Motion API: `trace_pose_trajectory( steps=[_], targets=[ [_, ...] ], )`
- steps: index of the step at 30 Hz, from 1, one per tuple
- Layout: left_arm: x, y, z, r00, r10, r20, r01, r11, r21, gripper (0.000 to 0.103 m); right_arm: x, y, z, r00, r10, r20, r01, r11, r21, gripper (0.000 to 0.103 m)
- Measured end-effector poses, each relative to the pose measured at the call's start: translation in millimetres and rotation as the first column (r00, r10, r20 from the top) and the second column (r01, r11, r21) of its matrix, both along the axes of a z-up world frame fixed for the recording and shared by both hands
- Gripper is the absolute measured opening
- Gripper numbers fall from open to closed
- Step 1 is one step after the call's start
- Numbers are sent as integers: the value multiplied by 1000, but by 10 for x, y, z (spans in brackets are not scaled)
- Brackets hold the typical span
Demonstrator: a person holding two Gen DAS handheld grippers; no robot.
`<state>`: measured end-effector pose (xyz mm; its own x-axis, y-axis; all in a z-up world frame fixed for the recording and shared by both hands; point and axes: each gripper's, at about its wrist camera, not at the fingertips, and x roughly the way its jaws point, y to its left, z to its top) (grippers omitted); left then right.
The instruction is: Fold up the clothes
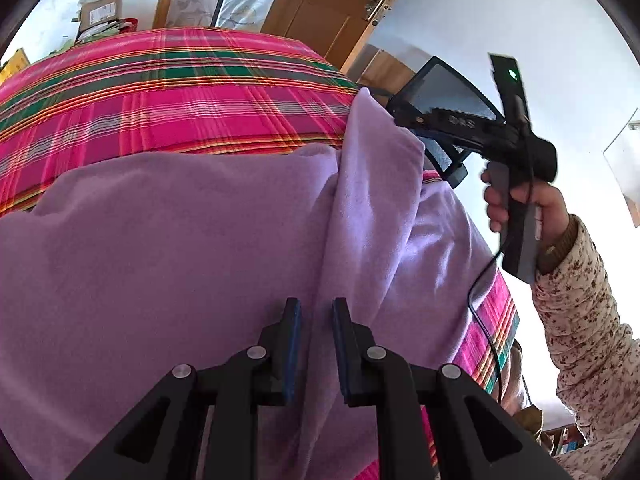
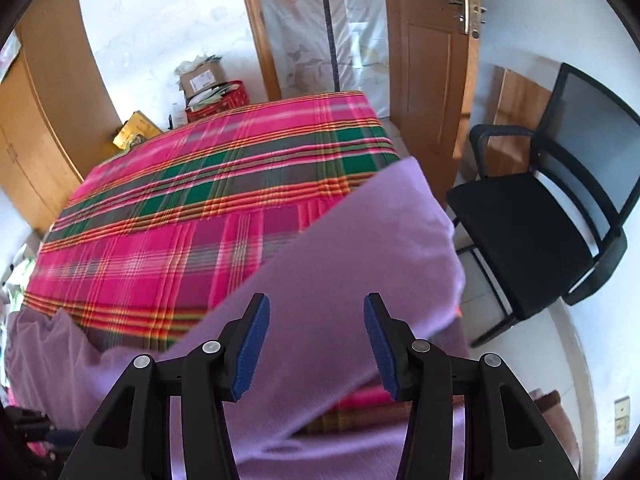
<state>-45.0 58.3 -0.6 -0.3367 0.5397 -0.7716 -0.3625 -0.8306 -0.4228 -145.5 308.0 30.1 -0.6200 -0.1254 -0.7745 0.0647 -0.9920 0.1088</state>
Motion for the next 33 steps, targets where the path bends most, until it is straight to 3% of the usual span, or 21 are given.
trace_pose_trajectory(
  steps=[6, 13, 19, 23, 31, 33],
  targets=[
    [-60, 11, -58, 1000, -5, 21, 5, 1000, 18, 16, -319, -190, -63, 1000, 11, 19, -12, 998, 64, 51],
    [-32, -2, -14, 1000, -6, 12, 6, 1000, 8, 16, -678, -230, -200, 996, -33, 79, 29, 998, 54, 52],
    [23, -5, 64, 1000, 5, 1, -5, 1000, -4, 17, -915, -300, -281, 991, -76, 113, 64, 992, 106, 52],
    [87, 48, 133, 999, -8, -31, 7, 1000, -24, 19, -1035, -330, -315, 986, -102, 134, 82, 986, 147, 52],
    [75, -21, 103, 1000, 14, -13, -14, 999, -29, 20, -1077, -285, -346, 980, -124, 154, 99, 981, 164, 51],
    [75, -38, 96, 1000, 16, -8, -16, 999, -31, 20, -1071, -259, -344, 980, -131, 152, 106, 981, 162, 39]
  ],
)
